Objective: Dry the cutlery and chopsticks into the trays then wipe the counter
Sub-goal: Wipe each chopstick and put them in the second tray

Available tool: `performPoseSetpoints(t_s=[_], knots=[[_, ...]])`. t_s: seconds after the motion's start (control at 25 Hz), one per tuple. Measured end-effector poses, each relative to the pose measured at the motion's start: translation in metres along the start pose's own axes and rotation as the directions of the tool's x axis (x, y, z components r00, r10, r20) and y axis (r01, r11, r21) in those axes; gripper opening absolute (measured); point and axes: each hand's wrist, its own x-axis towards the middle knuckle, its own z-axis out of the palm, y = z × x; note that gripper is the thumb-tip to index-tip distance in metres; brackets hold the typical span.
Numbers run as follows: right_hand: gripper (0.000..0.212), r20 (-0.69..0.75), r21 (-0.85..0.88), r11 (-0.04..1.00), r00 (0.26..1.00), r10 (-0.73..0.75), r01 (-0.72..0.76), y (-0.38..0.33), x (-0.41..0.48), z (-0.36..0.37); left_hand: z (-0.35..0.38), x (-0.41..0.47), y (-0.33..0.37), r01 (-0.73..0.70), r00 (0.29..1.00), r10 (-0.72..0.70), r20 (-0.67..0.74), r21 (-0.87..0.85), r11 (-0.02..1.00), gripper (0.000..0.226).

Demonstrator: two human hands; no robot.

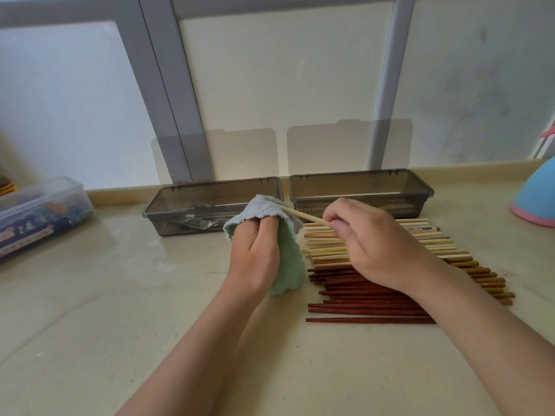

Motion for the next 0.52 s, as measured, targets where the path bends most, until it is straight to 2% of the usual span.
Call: performPoseSetpoints(t_s=[0.2, 0.52], knots=[[0.013, 0.041, 0.083, 0.996, 0.999, -0.011, 0.008, -0.009, -0.001, 0.016, 0.000, 0.003, 0.001, -0.006, 1.000, 0.005, -0.024, -0.034, 0.999, 0.039], [0.012, -0.047, 0.238, 0.971, 0.999, -0.016, 0.027, -0.026, -0.004, 0.035, 0.004, 0.002, 0.005, -0.035, 0.996, 0.029, -0.080, -0.077, 0.996, 0.042]])
